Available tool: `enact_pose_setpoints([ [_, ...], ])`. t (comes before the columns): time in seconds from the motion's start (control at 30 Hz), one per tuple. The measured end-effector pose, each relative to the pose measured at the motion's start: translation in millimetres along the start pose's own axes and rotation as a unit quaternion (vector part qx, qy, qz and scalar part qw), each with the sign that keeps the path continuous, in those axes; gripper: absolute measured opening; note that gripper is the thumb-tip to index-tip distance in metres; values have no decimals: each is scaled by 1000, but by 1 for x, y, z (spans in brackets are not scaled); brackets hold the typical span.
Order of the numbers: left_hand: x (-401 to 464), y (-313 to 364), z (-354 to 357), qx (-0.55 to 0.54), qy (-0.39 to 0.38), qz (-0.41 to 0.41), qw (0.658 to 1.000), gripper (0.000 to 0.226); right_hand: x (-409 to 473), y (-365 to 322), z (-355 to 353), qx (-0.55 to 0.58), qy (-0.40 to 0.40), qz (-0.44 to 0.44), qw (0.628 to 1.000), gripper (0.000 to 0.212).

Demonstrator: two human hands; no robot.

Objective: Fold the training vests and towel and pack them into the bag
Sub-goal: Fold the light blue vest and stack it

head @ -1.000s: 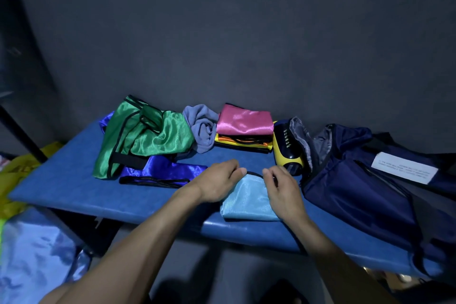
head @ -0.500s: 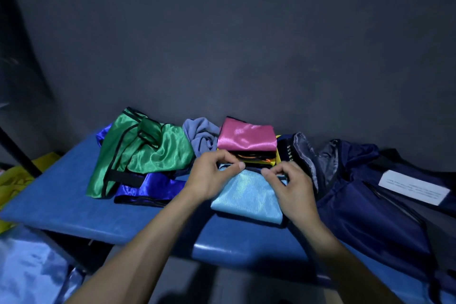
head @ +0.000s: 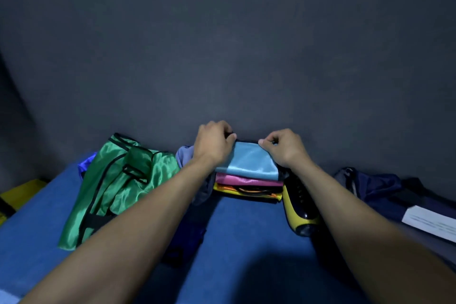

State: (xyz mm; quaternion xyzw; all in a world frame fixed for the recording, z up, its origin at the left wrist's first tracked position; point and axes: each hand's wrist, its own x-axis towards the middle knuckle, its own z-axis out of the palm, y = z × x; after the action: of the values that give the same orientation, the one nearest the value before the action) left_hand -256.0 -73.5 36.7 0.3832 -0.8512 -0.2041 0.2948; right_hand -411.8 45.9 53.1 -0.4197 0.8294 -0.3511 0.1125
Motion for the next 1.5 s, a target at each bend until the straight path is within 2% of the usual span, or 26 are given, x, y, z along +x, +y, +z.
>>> enact_pose_setpoints([
  [0.07,-14,-3,8,31,43,133,990,16,2,4,7,-17,31,-10,999,26],
  [0.13,-30,-4,17,58,-2,218,974,28,1,8,12,-28,55,-29,998,25],
  [0.17,-35,-6,22,85,-39,227,969,38,1,10,14,-45,65,-40,996,25],
  [0.23,-39,-13,33,122,-72,219,965,51,-4,8,18,-147,88,-78,982,23],
  [0.3,-41,-16,37,138,-67,220,963,53,-16,5,24,-232,115,-160,952,21],
  [0.37,-44,-13,39,145,-63,220,963,57,-29,8,28,-270,89,-238,929,31],
  [0.4,-46,-11,38,150,-74,212,963,60,-36,13,29,-283,58,-251,924,39],
  [0.5,-53,-15,38,136,-109,165,971,57,-47,31,31,-272,0,-213,938,41],
  [0.6,-57,-21,38,101,-112,156,976,71,-52,35,32,-282,-27,-166,944,48],
  [0.73,-59,-24,42,83,-97,145,981,59,-54,31,40,-304,-13,-154,940,53],
  [0.87,-59,-30,52,71,-84,134,985,60,-52,38,50,-311,-5,-166,936,80],
  [1.03,-59,-31,49,60,-119,137,982,63,-53,34,53,-351,-21,-152,924,83],
  [1.1,-56,-27,37,60,-144,144,977,54,-53,25,49,-385,-35,-131,913,76],
  [1.2,-64,-29,9,14,-77,145,986,43,-53,10,44,-426,-36,-122,896,57],
  [1.3,-84,-54,-24,17,15,144,989,33,-54,-4,39,-444,-22,-115,888,55],
  [1.43,-112,-96,-71,60,115,23,991,22,-60,-21,39,-435,20,-106,894,54],
  [1.5,-124,-113,-91,75,136,-53,986,28,-65,-29,46,-405,55,-133,903,53],
])
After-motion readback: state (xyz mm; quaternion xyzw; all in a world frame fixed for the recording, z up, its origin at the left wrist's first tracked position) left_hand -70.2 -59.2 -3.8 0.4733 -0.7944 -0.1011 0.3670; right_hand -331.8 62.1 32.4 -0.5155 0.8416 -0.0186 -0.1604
